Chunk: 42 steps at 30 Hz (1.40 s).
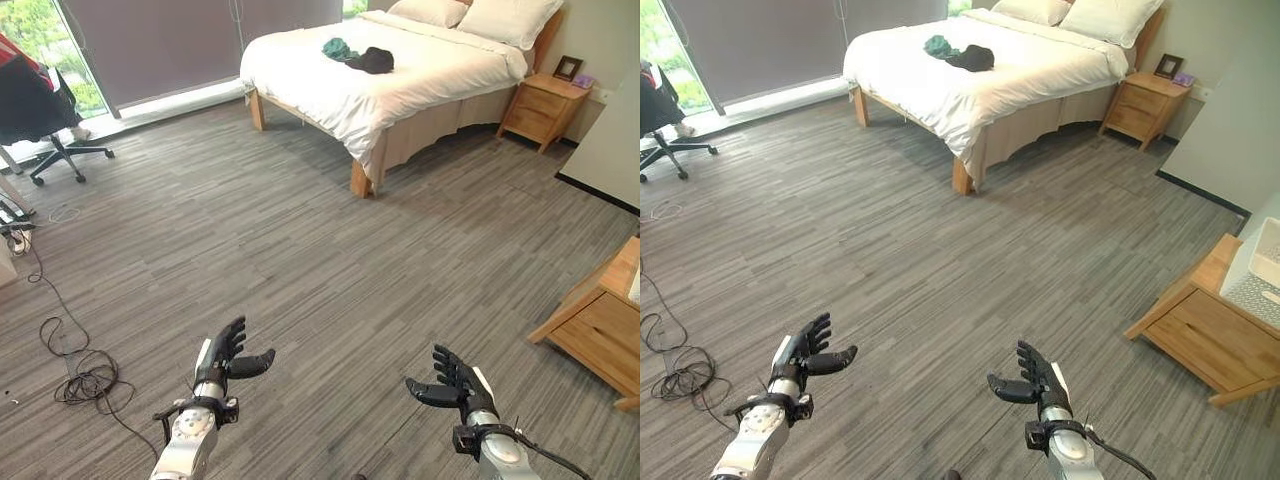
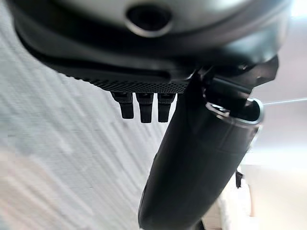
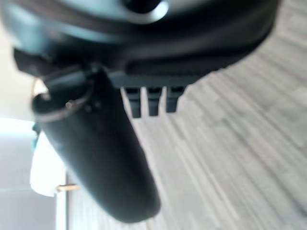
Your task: Pick up bed clothes into laundry basket.
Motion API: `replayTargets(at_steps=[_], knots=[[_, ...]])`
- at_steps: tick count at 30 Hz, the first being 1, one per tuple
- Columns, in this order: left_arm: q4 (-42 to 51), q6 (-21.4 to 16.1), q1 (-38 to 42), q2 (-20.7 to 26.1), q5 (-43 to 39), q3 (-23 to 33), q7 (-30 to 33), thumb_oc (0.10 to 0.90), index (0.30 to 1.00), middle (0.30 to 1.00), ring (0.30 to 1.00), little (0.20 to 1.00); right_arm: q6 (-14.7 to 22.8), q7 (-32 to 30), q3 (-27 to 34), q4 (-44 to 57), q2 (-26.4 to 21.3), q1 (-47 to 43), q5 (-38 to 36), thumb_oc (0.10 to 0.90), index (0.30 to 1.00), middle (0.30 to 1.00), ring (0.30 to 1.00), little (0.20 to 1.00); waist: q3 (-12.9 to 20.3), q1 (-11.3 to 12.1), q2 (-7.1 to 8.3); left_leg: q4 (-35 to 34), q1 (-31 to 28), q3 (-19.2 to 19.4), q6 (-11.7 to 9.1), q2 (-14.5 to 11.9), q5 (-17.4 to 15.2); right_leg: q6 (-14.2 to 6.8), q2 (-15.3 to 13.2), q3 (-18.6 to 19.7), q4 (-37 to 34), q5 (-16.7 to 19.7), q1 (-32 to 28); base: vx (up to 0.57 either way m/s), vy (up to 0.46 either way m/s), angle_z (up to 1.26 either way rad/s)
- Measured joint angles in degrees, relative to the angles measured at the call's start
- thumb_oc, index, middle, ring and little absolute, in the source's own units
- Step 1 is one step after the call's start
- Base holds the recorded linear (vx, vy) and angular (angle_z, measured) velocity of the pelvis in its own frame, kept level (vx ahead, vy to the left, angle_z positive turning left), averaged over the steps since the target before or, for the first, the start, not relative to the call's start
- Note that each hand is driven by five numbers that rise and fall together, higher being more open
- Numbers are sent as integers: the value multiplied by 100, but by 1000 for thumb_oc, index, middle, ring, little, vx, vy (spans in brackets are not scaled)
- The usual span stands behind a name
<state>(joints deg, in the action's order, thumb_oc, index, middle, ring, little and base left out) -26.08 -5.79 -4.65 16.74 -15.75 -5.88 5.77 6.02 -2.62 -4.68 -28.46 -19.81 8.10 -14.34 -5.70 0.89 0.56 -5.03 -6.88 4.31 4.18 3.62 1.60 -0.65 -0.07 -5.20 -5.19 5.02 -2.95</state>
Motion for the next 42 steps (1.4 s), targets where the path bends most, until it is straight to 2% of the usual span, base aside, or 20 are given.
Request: replayTargets(at_steps=[9,13,15,18,20,21,25,26,28,29,30,31,32,33,35,36,38,40,41,42], knots=[[174,20,-208,-6,-512,137,9,800,900,900,900,900,-51,4,6,209,-2,47,57,800,900,900,900,900,-47,3,54,0,141,186,9,-2,-1,-71,3,145,38,60,220,39,34,-12],[474,31,-138,9,-651,199,19,800,900,900,900,900,-52,114,-42,456,-21,-6,58,800,900,900,900,900,-142,4,19,4,206,291,35,-59,1,-173,41,253,541,-2,558,4,65,-15],[517,55,121,35,-671,139,-3,800,900,900,900,900,-52,137,-73,656,-68,-148,54,800,900,900,900,900,-443,-36,-165,137,312,312,119,-208,-8,-648,81,333,2263,-325,1487,27,119,-7],[682,85,167,62,-674,139,22,800,900,900,900,900,-48,203,-212,698,22,-150,26,800,900,900,900,900,-599,-157,-59,328,367,321,322,-112,-181,-706,-330,363,3883,-380,2432,338,25,-1],[686,114,170,68,-671,133,16,800,900,900,900,900,-59,254,-221,775,19,-141,24,800,900,900,900,900,-648,-209,-103,283,305,323,214,-84,-305,-717,-626,119,3729,-510,2697,536,-88,-12],[703,115,168,87,-673,177,34,800,900,900,900,900,-61,266,-224,911,32,-95,13,800,900,900,900,900,-654,-252,-130,263,305,322,204,-88,-310,-738,-712,104,3136,-500,2760,605,-161,-7],[639,113,245,203,-676,238,81,800,900,900,900,900,-62,301,-222,1018,87,46,2,800,900,900,900,900,-573,-558,125,298,90,219,-26,-78,-626,-791,-814,221,1007,-345,2567,571,-187,9],[639,113,244,203,-676,234,87,800,900,900,900,900,-72,303,-221,1018,87,64,2,800,900,900,900,900,-554,-579,155,296,16,197,-34,-92,-673,-744,-807,202,893,-309,2523,655,-285,34],[636,114,246,65,-672,205,123,800,900,900,900,900,-119,320,-166,1020,76,205,0,800,900,900,900,900,-374,-718,165,423,-114,-3,-272,-279,-960,-637,-722,70,1177,-229,2432,543,-325,65],[608,113,269,38,-670,7,110,800,900,900,900,900,-114,327,-126,898,126,373,-30,800,900,900,900,900,-304,-857,191,1172,-75,-273,-614,-502,-1350,-442,-579,76,1386,-230,1948,681,-567,92],[584,114,289,-88,-670,-101,89,800,900,900,900,900,-171,342,-119,831,112,487,-34,800,900,900,900,900,-222,-789,170,2702,460,-236,-963,-816,-1664,-206,-344,31,1358,2,1718,537,-520,59],[639,112,174,-140,-677,-112,89,800,900,900,900,900,-176,352,-173,854,83,541,-35,800,900,900,900,900,-144,-641,186,3150,597,-271,-932,-927,-1691,-158,-228,20,1341,-45,1606,530,-515,-12],[618,151,281,-218,-758,-210,105,800,900,900,900,900,-112,361,-164,1057,-53,586,-130,800,900,900,900,900,-71,-522,106,4794,1408,-373,-718,-1104,-1014,259,-43,-69,1321,-149,1465,313,-303,-40],[689,144,293,-204,-861,-216,96,800,900,900,900,900,-118,366,-217,1063,-149,447,-175,800,900,900,900,900,-75,-503,157,5435,1722,-761,-831,-1054,-523,312,-1,-38,1335,-200,1388,476,-306,-36],[650,150,473,-197,-912,-242,83,800,900,900,900,900,-142,329,-241,1157,-373,51,-188,800,900,900,900,900,-170,-360,353,6170,2323,-1135,-904,-724,-366,512,30,148,1158,-420,1033,702,-290,-25],[656,157,606,-254,-953,-241,81,800,900,900,900,900,-144,281,-138,1174,-412,-45,-187,800,900,900,900,900,-268,-287,489,6132,2511,-1028,-750,-650,-466,523,-42,210,1007,-391,823,613,-82,-14],[703,150,561,-282,-1056,-226,121,800,900,900,900,900,-135,209,-78,1198,-434,-266,-218,800,900,900,900,900,-339,-140,579,5024,2630,-798,-676,-494,-514,498,-41,286,655,-479,232,658,-10,-13],[709,154,524,-239,-1053,-229,114,800,900,900,900,900,-106,206,-94,1201,-440,-376,-216,800,900,900,900,900,-310,-113,484,3860,2655,-710,-709,-428,-486,471,78,291,378,-580,-194,731,18,-13],[712,156,517,-210,-996,-232,108,800,900,900,900,900,-101,212,-162,1227,-489,-406,-203,800,900,900,900,900,-258,62,347,2909,2675,-710,-747,-333,-418,350,197,436,213,-752,-402,741,-13,-53],[709,155,509,-212,-938,-233,108,800,900,900,900,900,-104,228,-253,1202,-528,-440,-187,800,900,900,900,900,-202,235,192,1872,2578,-862,-800,-274,-226,402,324,611,96,-823,-582,754,-16,-69]])
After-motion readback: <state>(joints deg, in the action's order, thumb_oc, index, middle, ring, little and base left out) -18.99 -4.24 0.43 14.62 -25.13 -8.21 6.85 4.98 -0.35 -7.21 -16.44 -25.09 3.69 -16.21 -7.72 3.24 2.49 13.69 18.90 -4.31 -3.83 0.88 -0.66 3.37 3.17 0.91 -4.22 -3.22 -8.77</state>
